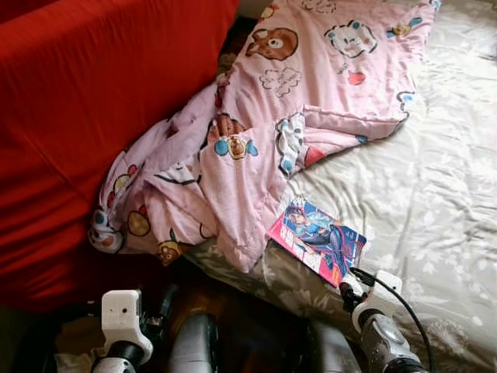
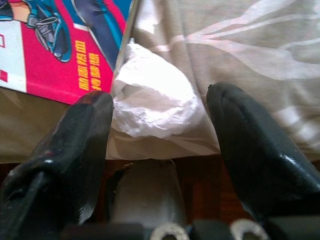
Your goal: Clean up the room
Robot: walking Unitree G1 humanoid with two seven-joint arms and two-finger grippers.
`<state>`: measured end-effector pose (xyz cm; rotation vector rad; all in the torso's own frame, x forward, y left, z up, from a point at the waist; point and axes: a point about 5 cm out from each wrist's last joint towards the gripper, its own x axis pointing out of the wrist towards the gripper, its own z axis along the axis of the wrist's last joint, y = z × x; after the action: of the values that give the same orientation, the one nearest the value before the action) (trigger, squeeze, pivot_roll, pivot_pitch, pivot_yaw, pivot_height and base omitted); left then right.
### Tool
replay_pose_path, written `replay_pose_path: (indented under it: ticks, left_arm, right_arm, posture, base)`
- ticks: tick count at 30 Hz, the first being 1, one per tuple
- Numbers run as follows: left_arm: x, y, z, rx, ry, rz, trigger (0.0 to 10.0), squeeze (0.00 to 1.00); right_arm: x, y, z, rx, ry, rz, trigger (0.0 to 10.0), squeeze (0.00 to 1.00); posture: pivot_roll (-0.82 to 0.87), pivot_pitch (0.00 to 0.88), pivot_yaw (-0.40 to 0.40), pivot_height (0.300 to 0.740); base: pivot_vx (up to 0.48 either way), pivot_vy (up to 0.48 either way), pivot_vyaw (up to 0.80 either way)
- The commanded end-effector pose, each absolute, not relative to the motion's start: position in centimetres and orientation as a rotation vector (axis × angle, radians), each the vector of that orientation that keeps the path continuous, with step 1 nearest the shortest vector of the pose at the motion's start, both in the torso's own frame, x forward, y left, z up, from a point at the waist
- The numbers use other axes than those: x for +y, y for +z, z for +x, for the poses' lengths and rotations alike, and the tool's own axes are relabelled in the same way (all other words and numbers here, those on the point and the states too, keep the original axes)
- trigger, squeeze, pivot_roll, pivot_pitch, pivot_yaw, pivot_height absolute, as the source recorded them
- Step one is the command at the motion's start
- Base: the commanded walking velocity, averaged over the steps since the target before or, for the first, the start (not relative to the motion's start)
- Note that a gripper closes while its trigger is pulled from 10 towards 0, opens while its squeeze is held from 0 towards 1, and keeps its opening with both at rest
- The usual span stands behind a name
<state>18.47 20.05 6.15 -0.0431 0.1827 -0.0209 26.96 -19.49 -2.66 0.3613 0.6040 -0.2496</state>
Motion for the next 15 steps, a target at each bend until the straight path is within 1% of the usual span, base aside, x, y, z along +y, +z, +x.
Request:
replay_pose_path:
  ticks: [1, 10, 11, 12, 13, 14, 15]
  left_arm:
    - [20.38, 5.73, 17.56, 0.226, -0.011, -0.037, 10.0, 0.0]
    - [20.62, 5.83, 16.94, 0.244, -0.004, -0.033, 10.0, 0.0]
    - [20.62, 5.84, 16.87, 0.247, -0.004, -0.031, 10.0, 0.0]
    - [20.62, 5.85, 16.87, 0.247, -0.003, -0.03, 10.0, 0.0]
    - [20.62, 5.85, 16.87, 0.247, -0.003, -0.03, 10.0, 0.0]
    - [20.63, 5.9, 16.9, 0.248, -0.003, -0.029, 10.0, 0.0]
    - [20.64, 5.93, 16.94, 0.247, -0.002, -0.029, 10.0, 0.0]
  right_arm:
    - [-19.27, -3.2, 26.36, 0.625, -0.247, 0.37, 10.0, 0.0]
    - [-19.32, -2.69, 26.95, 0.6, -0.246, 0.364, 10.0, 0.0]
    - [-19.27, -2.61, 27.04, 0.595, -0.242, 0.364, 7.3, 0.0]
    - [-19.25, -2.6, 27.06, 0.594, -0.24, 0.363, 3.9, 0.0]
    - [-19.25, -2.6, 27.06, 0.594, -0.24, 0.363, 3.9, 0.0]
    - [-19.21, -2.57, 27.1, 0.594, -0.237, 0.361, 0.1, 0.0]
    - [-19.2, -2.57, 27.11, 0.594, -0.236, 0.361, 0.0, 0.0]
  posture:
    - [0.19, 0.369, 0.023, 0.655]
    - [0.2, 0.375, 0.03, 0.655]
    - [0.2, 0.375, 0.031, 0.655]
    - [0.2, 0.374, 0.031, 0.655]
    - [0.2, 0.374, 0.031, 0.655]
    - [0.2, 0.373, 0.031, 0.655]
    - [0.2, 0.37, 0.031, 0.655]
  base:
    - [0.0, 0.0, 0.0]
    - [0.0, 0.0, 0.0]
    - [0.0, 0.0, 0.0]
    - [0.0, 0.0, 0.0]
    - [0.0, 0.0, 0.0]
    - [0.0, 0.0, 0.0]
    - [0.0, 0.0, 0.0]
